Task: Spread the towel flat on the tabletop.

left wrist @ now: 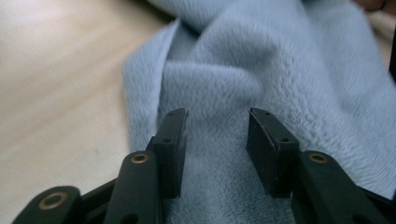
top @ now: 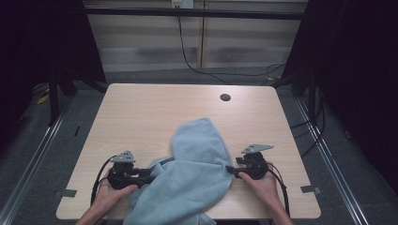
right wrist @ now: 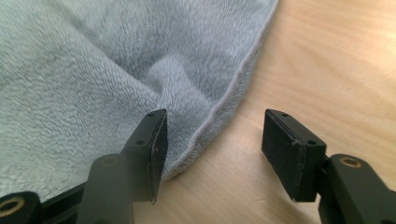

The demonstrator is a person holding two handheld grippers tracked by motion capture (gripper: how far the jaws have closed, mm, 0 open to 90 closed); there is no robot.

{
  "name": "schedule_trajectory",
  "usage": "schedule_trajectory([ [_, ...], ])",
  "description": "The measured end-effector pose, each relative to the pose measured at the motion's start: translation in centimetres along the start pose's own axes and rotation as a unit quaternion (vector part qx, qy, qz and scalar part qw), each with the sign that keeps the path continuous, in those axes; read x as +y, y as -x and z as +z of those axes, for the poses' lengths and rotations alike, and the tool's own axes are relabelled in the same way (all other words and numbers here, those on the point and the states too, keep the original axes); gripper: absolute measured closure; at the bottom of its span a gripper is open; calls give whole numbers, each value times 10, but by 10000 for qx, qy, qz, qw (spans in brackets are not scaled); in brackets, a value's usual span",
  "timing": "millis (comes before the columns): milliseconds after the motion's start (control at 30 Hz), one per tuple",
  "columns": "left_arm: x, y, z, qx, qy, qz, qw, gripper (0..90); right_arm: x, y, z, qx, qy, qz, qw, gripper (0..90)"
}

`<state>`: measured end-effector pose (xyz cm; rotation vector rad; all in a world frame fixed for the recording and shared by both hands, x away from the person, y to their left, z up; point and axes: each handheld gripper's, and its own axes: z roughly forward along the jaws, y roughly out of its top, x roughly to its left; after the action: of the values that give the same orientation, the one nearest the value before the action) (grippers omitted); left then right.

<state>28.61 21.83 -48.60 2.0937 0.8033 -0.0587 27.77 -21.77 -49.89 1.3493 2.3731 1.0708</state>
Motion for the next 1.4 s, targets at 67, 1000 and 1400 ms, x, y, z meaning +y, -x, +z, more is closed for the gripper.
schedule_trajectory([
  [67, 8, -7, -1, 24, 186, -37, 9998, 553, 1, -1, 2, 15, 4, -11, 10000, 422],
  [1000, 33, -37, -14, 170, 852, -409, 9954, 858, 11, 29, -35, -372, 888, 359, 9947, 883],
  [1400, -16, 10, -35, -572, 513, -169, 9969, 773, -42, 8, -56, -490, -18, 223, 9985, 815],
])
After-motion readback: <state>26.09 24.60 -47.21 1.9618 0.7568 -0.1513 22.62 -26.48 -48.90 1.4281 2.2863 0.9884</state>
